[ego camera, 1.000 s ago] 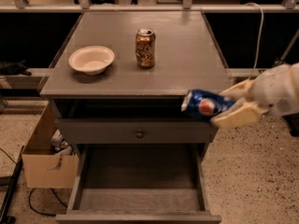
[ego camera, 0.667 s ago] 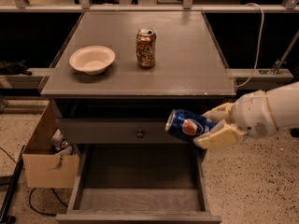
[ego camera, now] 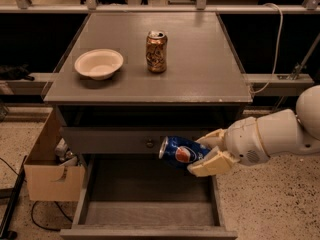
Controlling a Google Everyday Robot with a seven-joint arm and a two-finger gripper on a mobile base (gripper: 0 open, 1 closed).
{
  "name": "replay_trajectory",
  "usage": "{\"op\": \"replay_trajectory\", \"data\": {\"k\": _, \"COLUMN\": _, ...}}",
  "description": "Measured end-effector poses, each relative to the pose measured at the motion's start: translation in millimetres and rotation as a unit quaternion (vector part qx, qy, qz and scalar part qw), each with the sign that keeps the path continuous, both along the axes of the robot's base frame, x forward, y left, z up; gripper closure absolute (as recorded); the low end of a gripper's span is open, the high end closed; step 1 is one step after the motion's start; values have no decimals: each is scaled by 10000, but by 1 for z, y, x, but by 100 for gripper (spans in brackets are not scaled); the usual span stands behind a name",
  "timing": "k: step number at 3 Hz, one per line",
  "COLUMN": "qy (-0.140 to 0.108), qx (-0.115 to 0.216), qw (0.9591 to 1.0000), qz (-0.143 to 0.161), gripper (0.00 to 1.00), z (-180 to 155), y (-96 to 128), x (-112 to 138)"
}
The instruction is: Place pepsi can into middle drawer
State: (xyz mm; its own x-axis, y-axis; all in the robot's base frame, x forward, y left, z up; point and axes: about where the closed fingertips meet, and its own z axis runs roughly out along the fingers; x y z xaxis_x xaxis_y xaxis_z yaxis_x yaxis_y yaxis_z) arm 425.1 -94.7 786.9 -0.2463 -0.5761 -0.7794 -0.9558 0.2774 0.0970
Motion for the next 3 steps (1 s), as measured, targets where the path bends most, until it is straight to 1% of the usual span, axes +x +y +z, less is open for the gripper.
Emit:
{"op": "replay_trajectory", "data": {"k": 1, "qy": -82, "qx": -17, "qw": 9999, "qz": -106, "gripper": 100, "z": 4, "y": -3, "x": 25}}
{"op": "replay_trajectory", "data": {"k": 2, "qy": 240, "qx": 61, "qw": 9994, "qz": -259, "gripper": 100, "z": -54, "y": 9, "x": 50}}
{"op": "replay_trajectory", "data": {"k": 3, "qy": 474, "qx": 154, "qw": 9979, "qz": -410, "gripper": 100, "z": -98, "y": 6, "x": 58}}
